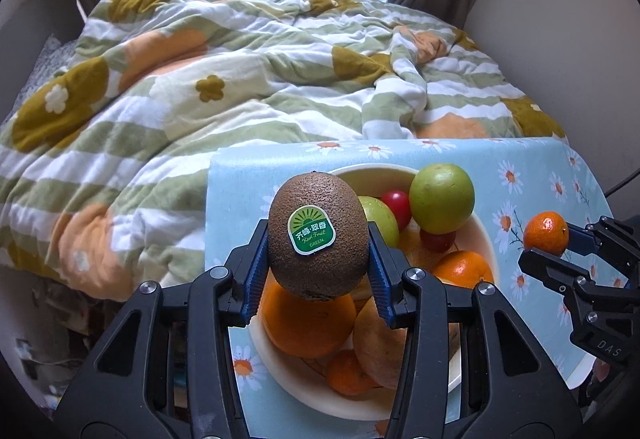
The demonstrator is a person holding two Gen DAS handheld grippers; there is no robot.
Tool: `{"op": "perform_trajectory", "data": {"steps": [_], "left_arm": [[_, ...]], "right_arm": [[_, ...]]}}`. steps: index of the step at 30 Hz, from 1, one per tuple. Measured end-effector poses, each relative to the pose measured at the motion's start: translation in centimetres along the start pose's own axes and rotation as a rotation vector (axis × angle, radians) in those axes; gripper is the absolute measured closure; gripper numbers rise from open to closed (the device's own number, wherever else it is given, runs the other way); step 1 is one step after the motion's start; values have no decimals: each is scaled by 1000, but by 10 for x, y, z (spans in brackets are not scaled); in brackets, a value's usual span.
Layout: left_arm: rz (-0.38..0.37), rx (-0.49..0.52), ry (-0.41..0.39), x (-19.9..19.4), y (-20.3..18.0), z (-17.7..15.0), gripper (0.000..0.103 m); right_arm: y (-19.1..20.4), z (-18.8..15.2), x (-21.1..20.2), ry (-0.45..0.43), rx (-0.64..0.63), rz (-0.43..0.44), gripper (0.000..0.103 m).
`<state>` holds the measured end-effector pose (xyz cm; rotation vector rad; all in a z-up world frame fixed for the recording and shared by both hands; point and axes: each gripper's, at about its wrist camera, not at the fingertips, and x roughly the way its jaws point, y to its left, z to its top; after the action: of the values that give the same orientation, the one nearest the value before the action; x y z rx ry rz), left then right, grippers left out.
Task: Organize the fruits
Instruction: 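Lower the kiwi onto the fruit pile and open the left tool, then lower the mandarin into the bowl and open the right tool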
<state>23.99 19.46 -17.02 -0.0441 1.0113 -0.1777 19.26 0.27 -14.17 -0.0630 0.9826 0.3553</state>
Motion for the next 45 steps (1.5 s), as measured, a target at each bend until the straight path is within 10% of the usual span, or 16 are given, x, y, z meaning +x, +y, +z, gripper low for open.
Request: {"op": "perform_trajectory", "data": {"steps": [14, 16, 18, 45], "left_arm": [[-26, 20, 41, 11, 7, -2, 51], [-11, 26, 38, 9, 7, -2, 43], [-15, 24, 29, 5, 8, -3, 1], [95, -22, -14, -67, 24, -39, 0]], "right_arm": [[3, 1, 3, -4, 16, -20, 68], [2, 5, 2, -7, 18, -16, 68], [0, 8, 0, -12, 21, -14, 68], [29, 41, 8, -18, -52, 92, 68]]}}
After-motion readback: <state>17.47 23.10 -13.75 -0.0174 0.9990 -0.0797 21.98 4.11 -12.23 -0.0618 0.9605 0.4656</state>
